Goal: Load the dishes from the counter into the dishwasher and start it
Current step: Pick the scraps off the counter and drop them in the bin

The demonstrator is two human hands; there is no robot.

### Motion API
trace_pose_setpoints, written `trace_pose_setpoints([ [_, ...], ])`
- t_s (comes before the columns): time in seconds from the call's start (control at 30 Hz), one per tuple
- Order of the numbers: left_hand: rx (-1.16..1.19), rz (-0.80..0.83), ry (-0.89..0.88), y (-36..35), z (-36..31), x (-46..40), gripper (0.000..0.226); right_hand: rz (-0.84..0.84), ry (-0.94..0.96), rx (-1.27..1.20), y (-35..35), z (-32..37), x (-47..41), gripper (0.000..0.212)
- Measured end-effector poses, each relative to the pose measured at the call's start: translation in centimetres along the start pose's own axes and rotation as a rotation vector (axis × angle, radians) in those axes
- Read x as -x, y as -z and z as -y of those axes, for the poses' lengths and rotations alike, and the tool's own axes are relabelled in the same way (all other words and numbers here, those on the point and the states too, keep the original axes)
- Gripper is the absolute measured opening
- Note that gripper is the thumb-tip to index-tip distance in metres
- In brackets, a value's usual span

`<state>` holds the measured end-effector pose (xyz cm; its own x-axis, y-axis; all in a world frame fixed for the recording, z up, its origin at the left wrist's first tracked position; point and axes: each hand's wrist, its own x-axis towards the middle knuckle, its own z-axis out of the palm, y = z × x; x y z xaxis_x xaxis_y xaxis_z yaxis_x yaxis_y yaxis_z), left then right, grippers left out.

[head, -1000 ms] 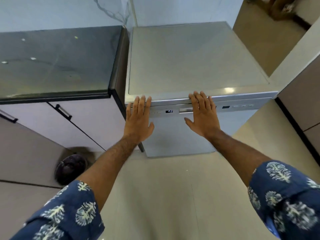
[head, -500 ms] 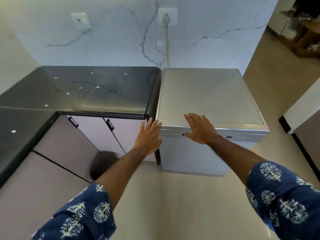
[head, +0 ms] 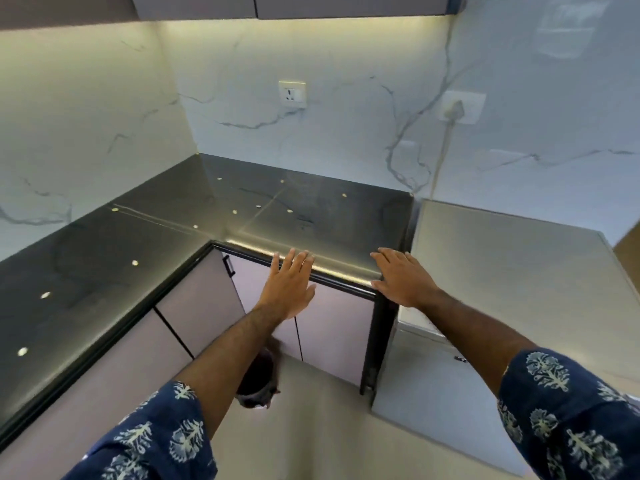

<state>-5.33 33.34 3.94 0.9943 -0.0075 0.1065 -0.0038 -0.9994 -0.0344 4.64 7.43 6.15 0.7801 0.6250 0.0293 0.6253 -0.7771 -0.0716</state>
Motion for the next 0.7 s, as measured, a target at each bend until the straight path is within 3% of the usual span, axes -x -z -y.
trace_pose_setpoints([
  [0.3, 0.006, 0.036, 0.048, -1.1, 14.8, -9.3, 0.064, 0.008, 0.055, -0.077, -1.8, 6.4, -17.5, 0.059],
  [0.5, -0.018, 0.062, 0.032, -4.2, 19.4, -15.9, 0.066, 0.082, 0.1, -0.096, -3.7, 6.7, -27.7, 0.057],
  [0.7, 0.001, 0.153, 0.133, -9.4, 23.1, -23.1, 0.07, 0.151, 0.181, -0.092, -8.0, 4.4, -40.1, 0.055],
])
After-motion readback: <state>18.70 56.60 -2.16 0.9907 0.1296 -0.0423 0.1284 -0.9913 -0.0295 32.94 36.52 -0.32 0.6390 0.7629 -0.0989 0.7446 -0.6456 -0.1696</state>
